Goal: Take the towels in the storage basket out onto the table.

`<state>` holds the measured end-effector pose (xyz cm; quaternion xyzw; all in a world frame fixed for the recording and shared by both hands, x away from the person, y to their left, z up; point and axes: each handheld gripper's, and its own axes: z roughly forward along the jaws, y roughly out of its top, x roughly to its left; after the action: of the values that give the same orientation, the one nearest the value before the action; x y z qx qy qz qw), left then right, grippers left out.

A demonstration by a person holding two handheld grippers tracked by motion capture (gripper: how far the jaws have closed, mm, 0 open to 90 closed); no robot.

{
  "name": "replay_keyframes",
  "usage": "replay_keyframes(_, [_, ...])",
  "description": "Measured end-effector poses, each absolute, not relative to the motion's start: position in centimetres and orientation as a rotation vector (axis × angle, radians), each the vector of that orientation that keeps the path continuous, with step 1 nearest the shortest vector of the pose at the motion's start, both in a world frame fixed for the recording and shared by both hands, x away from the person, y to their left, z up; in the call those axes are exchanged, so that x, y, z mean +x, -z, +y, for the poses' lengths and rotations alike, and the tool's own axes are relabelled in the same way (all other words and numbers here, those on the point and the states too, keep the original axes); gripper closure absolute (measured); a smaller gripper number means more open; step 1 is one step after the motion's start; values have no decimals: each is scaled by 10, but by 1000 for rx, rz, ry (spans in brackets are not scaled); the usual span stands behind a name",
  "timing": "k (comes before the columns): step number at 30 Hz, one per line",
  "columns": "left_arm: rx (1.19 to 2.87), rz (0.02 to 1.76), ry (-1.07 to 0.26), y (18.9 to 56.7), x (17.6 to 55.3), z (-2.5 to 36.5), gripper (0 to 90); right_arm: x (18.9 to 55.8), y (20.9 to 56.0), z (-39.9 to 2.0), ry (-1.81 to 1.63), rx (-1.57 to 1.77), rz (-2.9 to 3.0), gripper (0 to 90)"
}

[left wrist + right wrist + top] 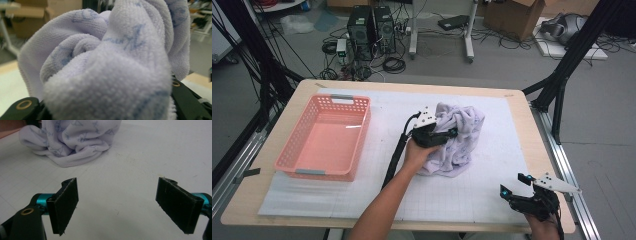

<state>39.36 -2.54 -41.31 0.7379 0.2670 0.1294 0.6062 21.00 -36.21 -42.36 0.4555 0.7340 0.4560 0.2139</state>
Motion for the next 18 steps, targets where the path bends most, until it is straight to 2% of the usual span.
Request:
replay_keyframes(3, [1741, 697, -278, 426, 399, -22, 522, 211, 424, -363, -1263, 1276, 2039, 172])
replay_keyframes(5, [1738, 754, -249, 429, 401, -17, 445, 211, 425, -363, -1262, 1277, 2039, 172])
replay_keyframes(11, [1745, 833, -301, 412, 390, -5, 194, 211, 425, -362, -1257, 1274, 2042, 172])
replay_keyframes(18, [1765, 816, -420, 389, 364, 20, 188, 211, 423, -358, -1248, 1264, 2040, 172])
